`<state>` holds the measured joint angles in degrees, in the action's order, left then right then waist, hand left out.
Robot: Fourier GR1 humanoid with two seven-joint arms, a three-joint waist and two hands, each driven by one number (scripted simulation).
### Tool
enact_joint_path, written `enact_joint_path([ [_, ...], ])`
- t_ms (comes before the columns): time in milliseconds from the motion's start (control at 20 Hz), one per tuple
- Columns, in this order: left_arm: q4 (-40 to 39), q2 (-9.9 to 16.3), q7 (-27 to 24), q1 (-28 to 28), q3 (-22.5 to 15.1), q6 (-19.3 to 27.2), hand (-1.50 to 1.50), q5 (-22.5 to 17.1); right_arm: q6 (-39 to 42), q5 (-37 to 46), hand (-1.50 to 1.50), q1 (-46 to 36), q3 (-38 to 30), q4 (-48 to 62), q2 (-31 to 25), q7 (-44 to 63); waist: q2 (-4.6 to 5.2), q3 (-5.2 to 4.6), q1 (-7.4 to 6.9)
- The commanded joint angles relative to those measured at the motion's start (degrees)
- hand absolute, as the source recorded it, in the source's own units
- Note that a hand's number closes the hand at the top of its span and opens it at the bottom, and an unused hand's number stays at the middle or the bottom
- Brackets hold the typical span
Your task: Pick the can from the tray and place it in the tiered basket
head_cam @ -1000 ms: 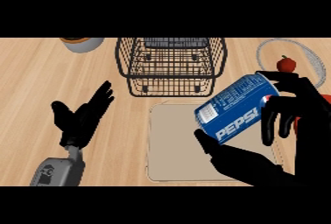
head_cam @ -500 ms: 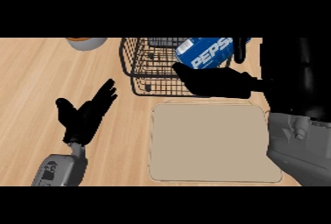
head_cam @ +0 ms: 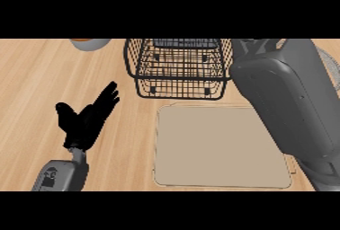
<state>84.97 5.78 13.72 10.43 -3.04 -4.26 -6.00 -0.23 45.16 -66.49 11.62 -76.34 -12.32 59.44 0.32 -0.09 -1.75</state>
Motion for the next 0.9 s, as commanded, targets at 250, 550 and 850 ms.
enact_joint_path([
  [250, -0.8, -1.4, 0.5, 1.6, -0.3, 0.9, 0.00, 0.6, -15.8, 1.7, 1.50, -7.9, -6.9, 27.8, 7.5, -12.0, 0.44, 0.04, -0.47],
  [550, -1.0, 0.0, -0.4, 1.7, 0.9, -0.5, 0.00, 0.1, -28.7, -2.6, 1.50, -7.6, -12.5, 34.6, 12.1, -17.8, 0.79, 0.07, -1.18],
  [850, -2.4, -1.2, -0.5, 4.2, -0.6, -0.9, 0.00, 0.7, -32.7, -15.0, -1.50, -10.4, -15.3, 41.0, 12.3, -30.9, 1.34, 0.04, -3.41],
])
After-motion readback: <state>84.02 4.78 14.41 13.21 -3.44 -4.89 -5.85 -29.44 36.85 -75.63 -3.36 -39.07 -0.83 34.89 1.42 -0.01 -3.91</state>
